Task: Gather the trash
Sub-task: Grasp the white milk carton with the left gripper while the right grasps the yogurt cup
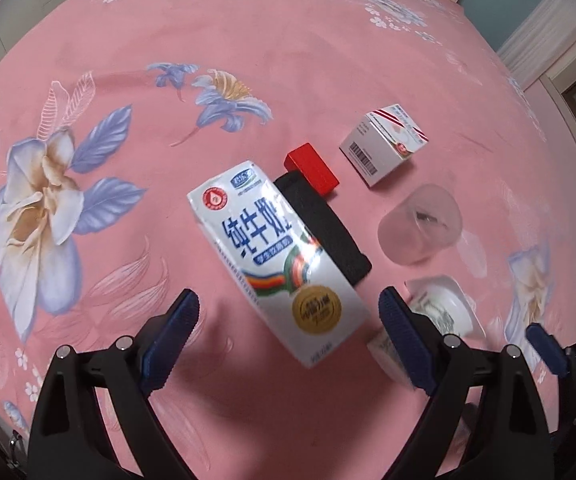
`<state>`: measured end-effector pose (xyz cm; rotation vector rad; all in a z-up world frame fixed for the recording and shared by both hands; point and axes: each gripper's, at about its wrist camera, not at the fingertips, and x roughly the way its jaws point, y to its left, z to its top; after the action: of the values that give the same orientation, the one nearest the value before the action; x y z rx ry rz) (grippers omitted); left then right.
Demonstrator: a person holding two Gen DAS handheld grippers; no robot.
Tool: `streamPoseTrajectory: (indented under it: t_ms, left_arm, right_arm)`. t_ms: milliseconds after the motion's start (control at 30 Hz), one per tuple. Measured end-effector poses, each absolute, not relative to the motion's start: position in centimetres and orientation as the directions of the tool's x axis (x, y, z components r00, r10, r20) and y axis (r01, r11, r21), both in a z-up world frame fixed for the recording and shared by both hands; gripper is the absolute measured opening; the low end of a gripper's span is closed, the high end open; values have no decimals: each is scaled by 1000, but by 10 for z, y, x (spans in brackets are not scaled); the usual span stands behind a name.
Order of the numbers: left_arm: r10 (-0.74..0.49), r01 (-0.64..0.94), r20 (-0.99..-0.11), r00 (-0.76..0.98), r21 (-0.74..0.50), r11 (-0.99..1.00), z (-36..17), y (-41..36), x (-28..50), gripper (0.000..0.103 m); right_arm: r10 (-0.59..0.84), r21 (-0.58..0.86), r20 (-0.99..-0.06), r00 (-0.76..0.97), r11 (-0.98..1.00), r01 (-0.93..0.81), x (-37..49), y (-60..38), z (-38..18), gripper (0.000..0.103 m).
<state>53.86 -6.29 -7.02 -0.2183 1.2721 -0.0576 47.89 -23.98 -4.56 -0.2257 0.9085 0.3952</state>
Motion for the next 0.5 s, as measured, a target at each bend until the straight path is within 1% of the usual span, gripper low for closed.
streamPoseTrajectory:
  t_ms: [267, 500]
  left_arm:
    - [-139, -100, -956, 259, -169, 981, -94, -68, 554, 93]
    - [-175, -91, -952, 253, -204, 975, -104, -62, 549, 92]
  right_arm:
    - [235, -50, -817, 527, 880, -471, 496, -222, -62, 80]
    - [299, 14, -821, 487, 862, -507, 506, -212, -70, 80]
